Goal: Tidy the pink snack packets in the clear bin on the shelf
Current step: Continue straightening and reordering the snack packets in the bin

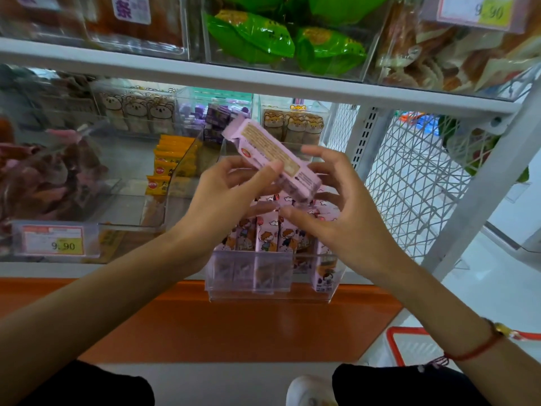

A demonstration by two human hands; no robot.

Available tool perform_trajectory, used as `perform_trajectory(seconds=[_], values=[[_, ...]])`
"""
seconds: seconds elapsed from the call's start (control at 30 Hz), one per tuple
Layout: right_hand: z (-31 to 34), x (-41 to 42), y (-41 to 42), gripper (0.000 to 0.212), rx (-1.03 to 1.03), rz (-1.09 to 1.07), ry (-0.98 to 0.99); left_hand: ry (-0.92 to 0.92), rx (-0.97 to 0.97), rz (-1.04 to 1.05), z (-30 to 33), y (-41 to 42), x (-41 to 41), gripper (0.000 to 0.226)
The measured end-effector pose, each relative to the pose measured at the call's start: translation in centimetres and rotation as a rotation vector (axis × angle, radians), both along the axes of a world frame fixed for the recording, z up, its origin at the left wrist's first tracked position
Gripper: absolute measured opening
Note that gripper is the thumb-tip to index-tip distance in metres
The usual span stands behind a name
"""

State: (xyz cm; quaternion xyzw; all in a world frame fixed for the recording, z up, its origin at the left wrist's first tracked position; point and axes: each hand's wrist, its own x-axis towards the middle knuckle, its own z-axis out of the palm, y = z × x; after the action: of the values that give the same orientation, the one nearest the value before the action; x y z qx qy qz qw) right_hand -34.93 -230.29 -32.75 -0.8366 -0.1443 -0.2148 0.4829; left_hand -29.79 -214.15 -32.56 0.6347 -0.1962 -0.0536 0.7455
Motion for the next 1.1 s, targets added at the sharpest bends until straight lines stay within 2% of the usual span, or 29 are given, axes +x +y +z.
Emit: perform_trajectory(seconds=[0.07,0.17,0.23,0.3,0.33,0.4,0.5,0.57,0.63,0.7,0.77,0.83,0.9,0.97,1.03,1.1], values=[[0.1,0.1,0.2,0.041,0.025,-0.028,-0.052,0.016,0.000,-0.017,0.1,0.0,0.0,0.056],[0.2,0.3,-0.2,0.026,0.199,0.007,0.091,0.037,-0.058,-0.034,0.1,0.2,0.2,0.073],[0.0,0.6,-0.7,0.030,0.297,0.045,0.215,0.020,-0.116,-0.053,0.2,0.5,0.4,0.070],[-0.1,0.6,-0.9,0.043,0.378,0.096,0.308,-0.002,-0.142,-0.054,0.2,0.7,0.3,0.054],[-0.2,0.5,-0.9,0.047,0.364,0.102,0.308,-0.016,-0.136,-0.028,0.0,0.6,0.2,0.046],[-0.2,0.3,-0.9,0.049,0.194,0.033,0.204,-0.036,-0.116,0.043,-0.5,0.4,0.2,0.037],[-0.1,0.1,-1.0,0.035,-0.008,-0.086,0.044,0.004,-0.096,0.058,-1.0,-0.1,0.1,0.038],[-0.1,0.3,-1.4,0.019,0.003,-0.096,0.008,0.005,-0.066,0.027,-0.9,-0.2,0.0,0.040],[0.0,0.3,-1.9,0.014,0.047,-0.105,-0.017,-0.047,-0.023,-0.001,-0.8,-0.4,0.0,0.038],[0.1,0.2,-2.4,0.015,0.061,-0.122,-0.016,-0.101,0.014,-0.012,-0.6,-0.6,0.0,0.039],[0.0,0.0,-3.1,0.024,-0.013,-0.186,-0.018,-0.172,0.057,-0.022,-0.5,-0.7,0.2,0.035],[-0.3,-0.2,-3.9,0.029,-0.102,-0.286,-0.064,-0.260,0.161,-0.057,-0.3,-0.6,0.6,0.030],[-0.5,-0.3,-4.8,0.037,-0.136,-0.383,-0.071,-0.367,0.370,-0.090,-0.3,-0.5,1.1,0.031],[-0.8,-0.5,-5.5,0.045,-0.165,-0.419,0.048,-0.435,0.556,-0.120,-0.4,-0.6,1.6,0.036],[-1.4,-0.7,-5.9,0.042,-0.206,-0.367,0.179,-0.495,0.676,-0.163,-0.3,-1.1,2.0,0.037],[-1.8,-0.9,-5.9,0.036,-0.225,-0.327,0.222,-0.596,0.806,-0.171,-0.2,-1.9,2.6,0.036]])
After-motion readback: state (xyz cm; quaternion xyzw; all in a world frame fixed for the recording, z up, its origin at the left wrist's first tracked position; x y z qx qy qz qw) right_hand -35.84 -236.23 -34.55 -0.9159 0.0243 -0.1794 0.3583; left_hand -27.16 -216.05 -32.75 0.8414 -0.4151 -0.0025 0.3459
